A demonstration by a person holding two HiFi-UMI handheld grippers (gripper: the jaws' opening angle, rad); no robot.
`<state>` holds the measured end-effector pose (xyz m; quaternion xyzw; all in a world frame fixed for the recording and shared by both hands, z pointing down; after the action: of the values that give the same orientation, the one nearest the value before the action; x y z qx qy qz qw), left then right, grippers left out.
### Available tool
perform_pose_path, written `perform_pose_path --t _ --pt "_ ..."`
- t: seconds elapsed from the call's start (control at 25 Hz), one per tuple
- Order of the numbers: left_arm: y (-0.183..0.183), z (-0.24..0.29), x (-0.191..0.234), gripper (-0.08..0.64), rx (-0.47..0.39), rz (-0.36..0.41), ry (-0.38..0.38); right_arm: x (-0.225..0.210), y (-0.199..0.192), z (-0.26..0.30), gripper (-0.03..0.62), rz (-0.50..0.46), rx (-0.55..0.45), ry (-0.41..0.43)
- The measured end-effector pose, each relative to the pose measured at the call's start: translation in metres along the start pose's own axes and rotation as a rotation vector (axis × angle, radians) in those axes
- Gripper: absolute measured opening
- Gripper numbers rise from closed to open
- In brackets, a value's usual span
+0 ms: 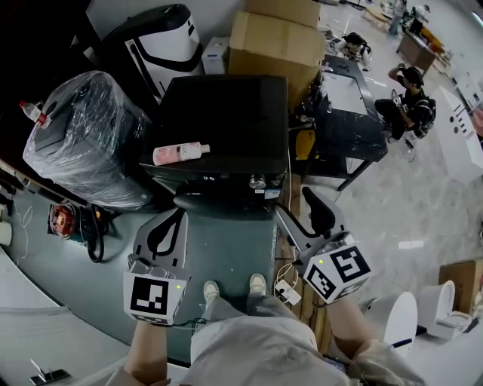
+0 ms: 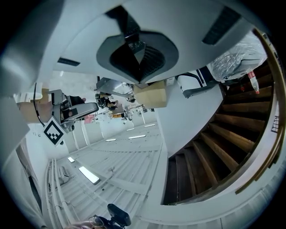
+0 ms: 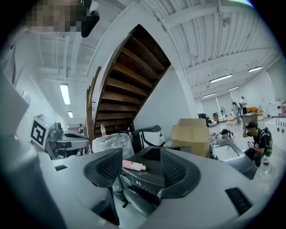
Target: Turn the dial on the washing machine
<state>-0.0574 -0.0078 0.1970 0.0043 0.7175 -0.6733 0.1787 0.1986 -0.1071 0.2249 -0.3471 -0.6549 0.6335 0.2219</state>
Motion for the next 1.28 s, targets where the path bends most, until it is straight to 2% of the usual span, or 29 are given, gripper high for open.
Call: perform_pose_path --t 0.16,0.32,0.56,0.84,1.0,1.28 --pt "-0.013 0.000 0.010 0.018 -0.013 -0.002 -0.039 0.006 -0.012 0.004 0.272 -0.003 0.017 -0.038" --pt "-0.032 0.000 0.027 0.018 -0.014 0.026 -0.092 0.015 -0.021 0.017 0.272 -0.024 0.014 -0.069" --pt "-0.060 0.001 0.050 0.020 -0.027 0.040 -0.146 0.022 -0.049 0.034 0.272 -0.050 -0.028 -0.137" --pt "-0.098 0.002 0.065 0.018 -0.029 0.058 -0.203 0.017 -0.101 0.054 0.273 -0.059 0.014 -0.217" --pt "-0.122 0.004 0.073 0.018 -0.033 0.060 -0.218 0.013 -0.138 0.069 0.273 -0.059 0.056 -0.240" --pt "-0.171 0.024 0.084 0.020 -0.057 0.045 -0.225 -0.002 -0.196 0.087 0.273 -0.079 0.061 -0.279"
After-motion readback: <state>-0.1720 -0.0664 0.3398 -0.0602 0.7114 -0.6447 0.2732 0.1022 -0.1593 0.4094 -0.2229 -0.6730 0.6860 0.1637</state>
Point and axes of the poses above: the fingertips, and each gripper's own axes: z forward along the fingers, x to its left, y out of its top, the point moved 9 cm from there along -z, backward along the fingers, and after that the axes turned 14 degrees about -x, right-handed, at the moved point
